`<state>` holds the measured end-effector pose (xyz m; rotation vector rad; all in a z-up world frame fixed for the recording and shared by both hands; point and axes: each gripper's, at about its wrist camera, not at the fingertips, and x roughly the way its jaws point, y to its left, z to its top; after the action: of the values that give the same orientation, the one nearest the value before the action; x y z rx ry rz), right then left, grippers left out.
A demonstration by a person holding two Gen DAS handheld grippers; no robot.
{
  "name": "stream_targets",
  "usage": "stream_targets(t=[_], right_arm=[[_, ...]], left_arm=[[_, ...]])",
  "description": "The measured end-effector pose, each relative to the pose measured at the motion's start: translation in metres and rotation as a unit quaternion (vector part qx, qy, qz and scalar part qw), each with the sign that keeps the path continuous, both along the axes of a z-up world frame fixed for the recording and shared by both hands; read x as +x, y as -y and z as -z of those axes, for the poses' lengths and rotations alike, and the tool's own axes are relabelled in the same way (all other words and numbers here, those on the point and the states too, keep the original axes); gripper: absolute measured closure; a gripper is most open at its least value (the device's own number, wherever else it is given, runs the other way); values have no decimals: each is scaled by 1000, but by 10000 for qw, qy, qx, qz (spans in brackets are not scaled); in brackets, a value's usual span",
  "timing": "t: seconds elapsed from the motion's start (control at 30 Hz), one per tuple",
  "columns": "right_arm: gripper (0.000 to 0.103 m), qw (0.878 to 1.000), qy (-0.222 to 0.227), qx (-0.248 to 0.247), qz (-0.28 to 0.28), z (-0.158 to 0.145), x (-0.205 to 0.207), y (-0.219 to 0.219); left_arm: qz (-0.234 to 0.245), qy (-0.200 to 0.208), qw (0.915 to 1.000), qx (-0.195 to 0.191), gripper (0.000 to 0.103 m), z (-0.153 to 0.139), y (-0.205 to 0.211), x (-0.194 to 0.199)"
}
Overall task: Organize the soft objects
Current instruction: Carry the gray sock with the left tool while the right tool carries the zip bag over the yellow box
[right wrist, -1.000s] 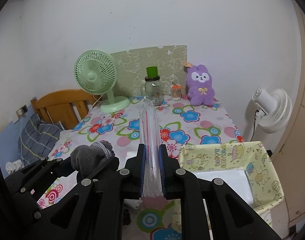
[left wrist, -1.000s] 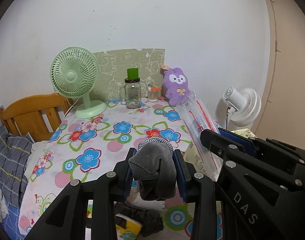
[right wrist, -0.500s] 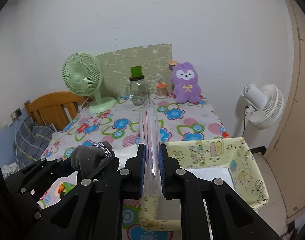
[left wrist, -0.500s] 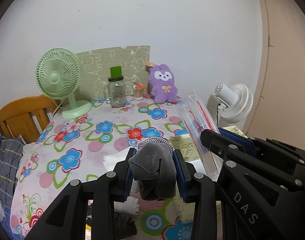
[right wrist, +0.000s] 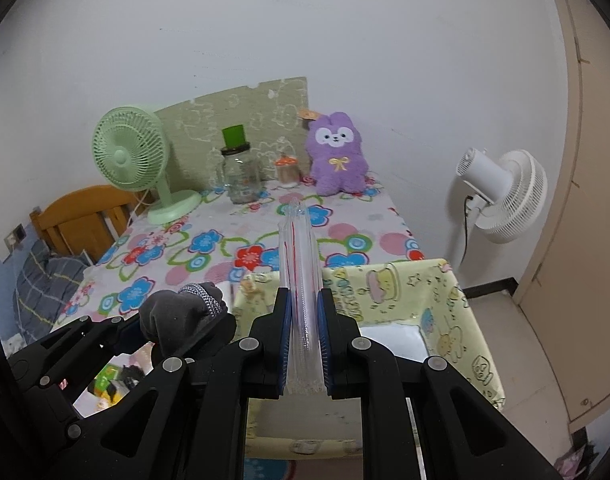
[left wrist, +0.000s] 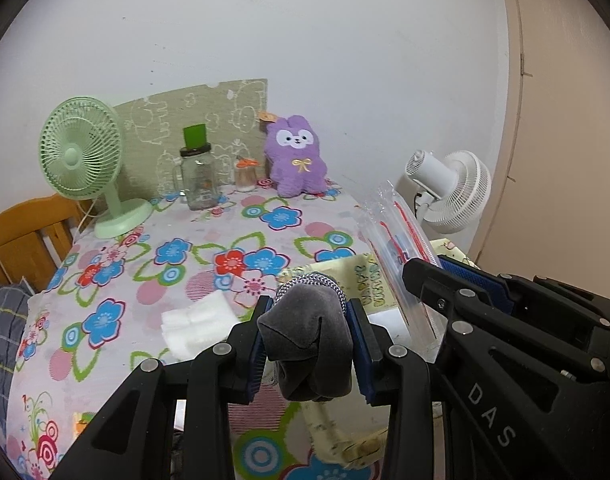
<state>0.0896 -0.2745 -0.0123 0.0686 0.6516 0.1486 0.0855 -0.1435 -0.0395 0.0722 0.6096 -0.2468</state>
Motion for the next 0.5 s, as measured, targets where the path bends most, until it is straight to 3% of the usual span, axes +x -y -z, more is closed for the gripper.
stream_targets(t=[0.5], right_arm=[[87,9987,-316,5,392,25,18,38]], left_arm=[[347,-275,9989,152,66,22,40,21]])
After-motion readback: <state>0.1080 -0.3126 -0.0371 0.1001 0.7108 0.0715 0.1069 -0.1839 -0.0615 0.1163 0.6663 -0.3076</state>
